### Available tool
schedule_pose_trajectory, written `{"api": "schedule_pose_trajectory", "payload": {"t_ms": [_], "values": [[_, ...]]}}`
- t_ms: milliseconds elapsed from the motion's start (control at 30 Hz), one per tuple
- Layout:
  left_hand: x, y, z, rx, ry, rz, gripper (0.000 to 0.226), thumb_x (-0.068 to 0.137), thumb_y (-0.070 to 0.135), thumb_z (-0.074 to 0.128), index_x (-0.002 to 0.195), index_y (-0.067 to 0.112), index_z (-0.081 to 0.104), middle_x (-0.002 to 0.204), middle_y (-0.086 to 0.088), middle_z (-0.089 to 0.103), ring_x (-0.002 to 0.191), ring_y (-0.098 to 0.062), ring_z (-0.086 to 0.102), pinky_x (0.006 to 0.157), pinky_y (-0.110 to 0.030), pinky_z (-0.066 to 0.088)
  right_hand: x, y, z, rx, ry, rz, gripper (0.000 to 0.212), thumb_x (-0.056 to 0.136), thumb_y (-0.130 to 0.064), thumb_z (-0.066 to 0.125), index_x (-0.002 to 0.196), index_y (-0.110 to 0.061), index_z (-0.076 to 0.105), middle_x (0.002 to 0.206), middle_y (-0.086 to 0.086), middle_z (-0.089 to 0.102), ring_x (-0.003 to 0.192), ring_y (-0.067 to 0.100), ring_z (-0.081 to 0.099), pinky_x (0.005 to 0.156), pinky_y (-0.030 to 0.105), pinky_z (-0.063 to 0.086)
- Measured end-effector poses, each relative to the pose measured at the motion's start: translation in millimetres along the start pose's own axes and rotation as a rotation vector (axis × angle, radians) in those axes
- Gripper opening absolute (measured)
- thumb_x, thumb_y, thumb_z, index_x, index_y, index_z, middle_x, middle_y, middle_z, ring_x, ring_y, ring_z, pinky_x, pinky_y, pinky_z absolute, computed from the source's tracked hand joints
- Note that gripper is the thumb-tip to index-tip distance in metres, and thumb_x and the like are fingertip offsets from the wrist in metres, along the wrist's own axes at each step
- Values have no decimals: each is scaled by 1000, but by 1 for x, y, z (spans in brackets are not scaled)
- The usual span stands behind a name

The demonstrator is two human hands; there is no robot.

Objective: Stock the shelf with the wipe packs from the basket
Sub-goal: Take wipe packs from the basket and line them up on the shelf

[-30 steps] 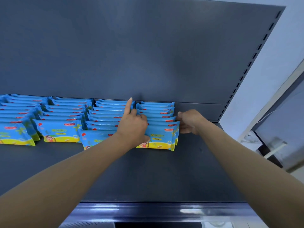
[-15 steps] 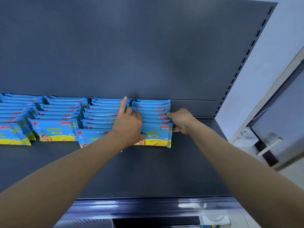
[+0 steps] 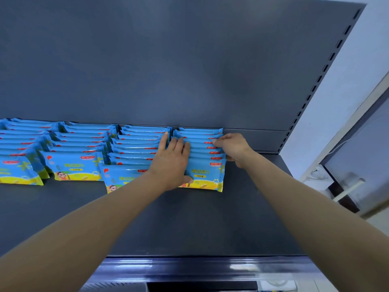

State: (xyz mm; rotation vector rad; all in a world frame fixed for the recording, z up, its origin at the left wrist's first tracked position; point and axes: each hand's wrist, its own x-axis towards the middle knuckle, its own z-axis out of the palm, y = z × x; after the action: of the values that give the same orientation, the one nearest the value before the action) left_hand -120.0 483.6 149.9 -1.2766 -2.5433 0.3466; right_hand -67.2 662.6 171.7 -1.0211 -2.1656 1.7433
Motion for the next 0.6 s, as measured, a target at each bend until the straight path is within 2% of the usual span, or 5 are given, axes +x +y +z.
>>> {"api": "schedule_pose_trajectory", "payload": {"t_ms": [67, 200, 300, 400, 600], "values": [[1, 2, 2, 0, 18, 1, 100, 75, 70, 47, 144, 5, 14, 143, -14, 29, 135, -31, 23, 113, -53, -8, 3, 1, 2, -1, 22, -8, 15, 88, -21, 64, 96, -8, 63, 92, 5, 70, 79, 20, 70, 68, 37, 60], [5, 5, 0, 0, 44, -2, 99, 73, 68, 50, 142, 3, 19, 132, -12, 36, 125, -31, 33, 113, -52, -6, 6, 0, 7, 37, 37, 2, 10, 90, -17, 61, 95, -9, 60, 80, 4, 67, 61, 15, 67, 48, 28, 57], [7, 6, 0, 17, 57, -5, 97, 73, 67, 49, 140, 3, 22, 128, -12, 38, 121, -32, 35, 113, -52, -6, 10, -1, 7, 31, 58, 1, 4, 89, -12, 59, 85, -13, 58, 83, 4, 66, 64, 16, 67, 52, 30, 58], [9, 8, 1, 19, 59, -3, 96, 73, 67, 48, 140, 4, 22, 130, -12, 38, 122, -31, 35, 113, -53, -7, 13, -2, 6, -15, 101, -45, 17, 89, -8, 57, 74, -16, 52, 77, 1, 62, 59, 12, 63, 42, 22, 51], [10, 9, 2, 9, 67, -1, 97, 73, 69, 48, 141, 5, 21, 133, -11, 36, 124, -29, 34, 113, -53, -5, 19, -1, 1, -32, 141, -44, 14, 89, -10, 57, 76, -16, 53, 87, 4, 65, 71, 16, 65, 57, 32, 58]]}}
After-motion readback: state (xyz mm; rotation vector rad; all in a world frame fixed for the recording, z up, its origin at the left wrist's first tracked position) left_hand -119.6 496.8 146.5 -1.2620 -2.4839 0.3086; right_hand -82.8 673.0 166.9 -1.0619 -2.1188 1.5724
